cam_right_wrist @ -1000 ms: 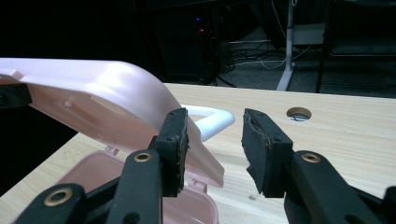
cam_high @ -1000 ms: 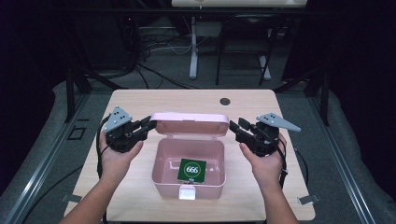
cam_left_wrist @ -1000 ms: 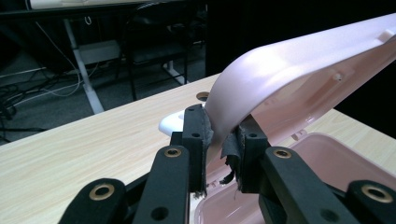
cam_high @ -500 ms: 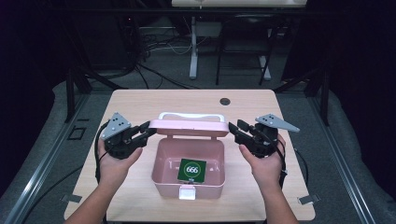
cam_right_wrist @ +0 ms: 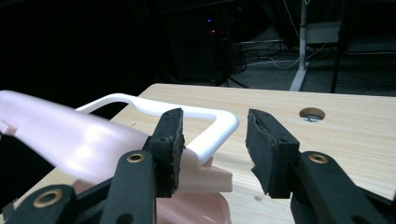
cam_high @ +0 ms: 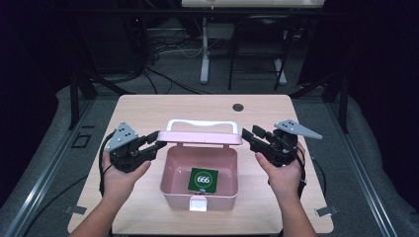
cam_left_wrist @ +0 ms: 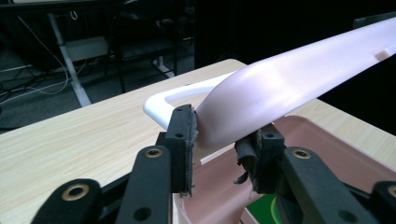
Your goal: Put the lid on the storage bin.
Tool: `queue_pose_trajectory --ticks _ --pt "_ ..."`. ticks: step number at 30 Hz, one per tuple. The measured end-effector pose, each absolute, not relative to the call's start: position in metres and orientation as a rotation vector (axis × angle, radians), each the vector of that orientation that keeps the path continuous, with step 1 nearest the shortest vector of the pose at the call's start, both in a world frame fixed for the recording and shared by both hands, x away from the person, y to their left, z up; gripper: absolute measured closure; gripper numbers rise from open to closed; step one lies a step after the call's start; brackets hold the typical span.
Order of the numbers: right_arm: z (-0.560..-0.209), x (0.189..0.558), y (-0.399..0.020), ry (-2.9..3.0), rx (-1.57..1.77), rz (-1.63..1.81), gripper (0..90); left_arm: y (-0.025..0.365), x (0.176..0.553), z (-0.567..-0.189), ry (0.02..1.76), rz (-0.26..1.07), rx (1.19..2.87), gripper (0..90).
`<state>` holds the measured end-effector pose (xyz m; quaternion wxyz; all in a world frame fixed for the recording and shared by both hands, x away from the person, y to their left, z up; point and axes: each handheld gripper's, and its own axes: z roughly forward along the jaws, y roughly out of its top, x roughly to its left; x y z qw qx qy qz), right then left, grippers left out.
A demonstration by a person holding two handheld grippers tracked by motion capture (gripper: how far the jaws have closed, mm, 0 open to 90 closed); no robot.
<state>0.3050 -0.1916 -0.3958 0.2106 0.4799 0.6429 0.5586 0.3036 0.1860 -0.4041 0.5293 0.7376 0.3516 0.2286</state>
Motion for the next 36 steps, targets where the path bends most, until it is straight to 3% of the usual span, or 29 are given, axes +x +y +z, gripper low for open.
queue_pose_trajectory --ticks 16,36 --pt "-0.394 0.304 -0.194 1.788 1.327 1.554 52.3 0.189 0.294 -0.408 0.811 0.520 1.794 59.5" --pt "-0.394 0.303 -0.195 1.788 1.323 1.561 52.1 0.192 0.279 -0.410 0.782 0.534 1.820 58.8"
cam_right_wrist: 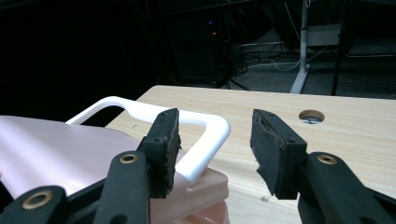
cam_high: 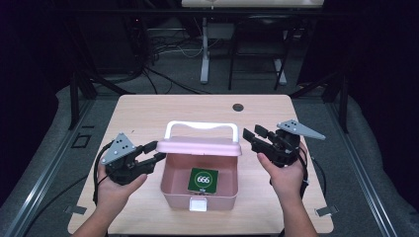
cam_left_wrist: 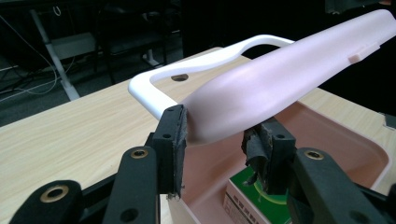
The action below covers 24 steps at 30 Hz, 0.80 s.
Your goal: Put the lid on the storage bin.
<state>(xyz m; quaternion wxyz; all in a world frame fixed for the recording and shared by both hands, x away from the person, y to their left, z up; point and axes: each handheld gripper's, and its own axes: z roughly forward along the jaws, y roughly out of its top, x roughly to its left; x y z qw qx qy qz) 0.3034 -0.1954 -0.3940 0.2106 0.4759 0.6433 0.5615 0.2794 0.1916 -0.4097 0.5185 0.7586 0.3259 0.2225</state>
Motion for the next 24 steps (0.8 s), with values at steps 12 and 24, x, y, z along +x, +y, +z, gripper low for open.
queue_pose_trajectory --ticks 12,24 --pt "-0.396 0.305 -0.199 1.778 1.338 1.566 52.0 0.194 0.266 -0.424 0.770 0.531 1.833 58.3" --pt "-0.397 0.306 -0.199 1.779 1.344 1.569 52.0 0.197 0.256 -0.438 0.767 0.520 1.850 58.8"
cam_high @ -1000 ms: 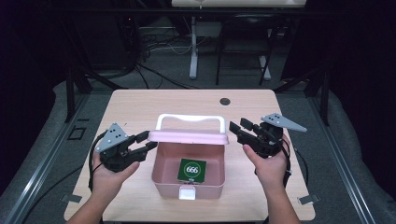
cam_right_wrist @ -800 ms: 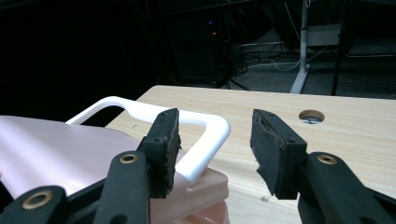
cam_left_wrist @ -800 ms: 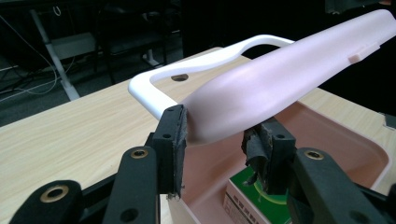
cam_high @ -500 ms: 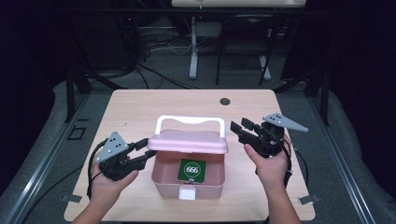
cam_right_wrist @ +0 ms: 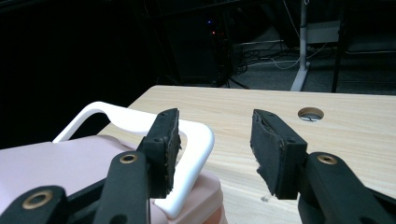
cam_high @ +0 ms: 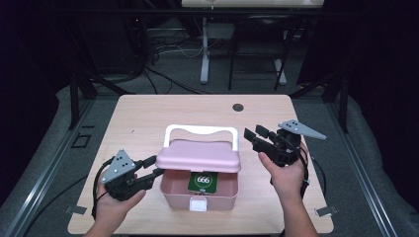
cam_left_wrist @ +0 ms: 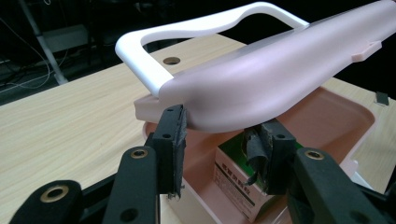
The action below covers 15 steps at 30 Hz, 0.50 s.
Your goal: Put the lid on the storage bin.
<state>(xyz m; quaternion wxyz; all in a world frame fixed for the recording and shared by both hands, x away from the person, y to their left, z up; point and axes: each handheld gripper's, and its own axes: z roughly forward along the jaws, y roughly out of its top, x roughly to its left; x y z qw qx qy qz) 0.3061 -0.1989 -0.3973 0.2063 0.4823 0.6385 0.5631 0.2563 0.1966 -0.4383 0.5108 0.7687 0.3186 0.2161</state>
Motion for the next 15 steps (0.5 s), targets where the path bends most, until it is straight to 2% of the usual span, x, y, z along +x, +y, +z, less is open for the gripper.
queue_pose_trajectory --ticks 15 --pt "-0.399 0.306 -0.201 1.775 1.348 1.570 52.0 0.202 0.244 -0.456 0.779 0.475 1.855 60.7"
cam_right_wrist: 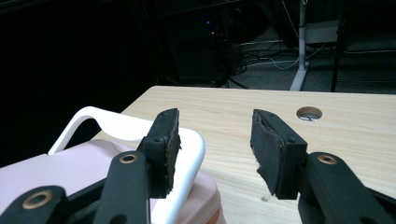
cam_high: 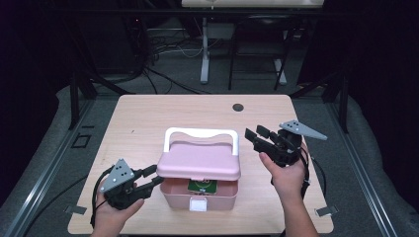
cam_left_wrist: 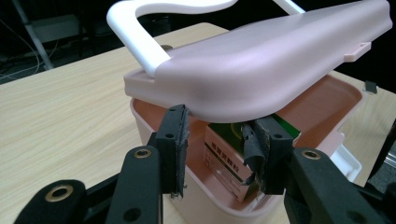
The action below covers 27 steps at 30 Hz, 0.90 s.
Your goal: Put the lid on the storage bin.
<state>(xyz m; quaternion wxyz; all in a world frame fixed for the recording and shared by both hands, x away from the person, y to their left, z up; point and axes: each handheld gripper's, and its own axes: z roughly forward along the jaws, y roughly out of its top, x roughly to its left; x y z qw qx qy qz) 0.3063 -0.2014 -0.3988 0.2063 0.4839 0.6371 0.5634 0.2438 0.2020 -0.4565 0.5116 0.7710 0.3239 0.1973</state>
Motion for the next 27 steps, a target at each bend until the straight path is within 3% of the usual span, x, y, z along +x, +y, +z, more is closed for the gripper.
queue_pose_trajectory --ticks 27 --pt "-0.401 0.308 -0.207 1.751 1.365 1.592 52.0 0.218 0.223 -0.488 0.819 0.423 1.936 62.5"
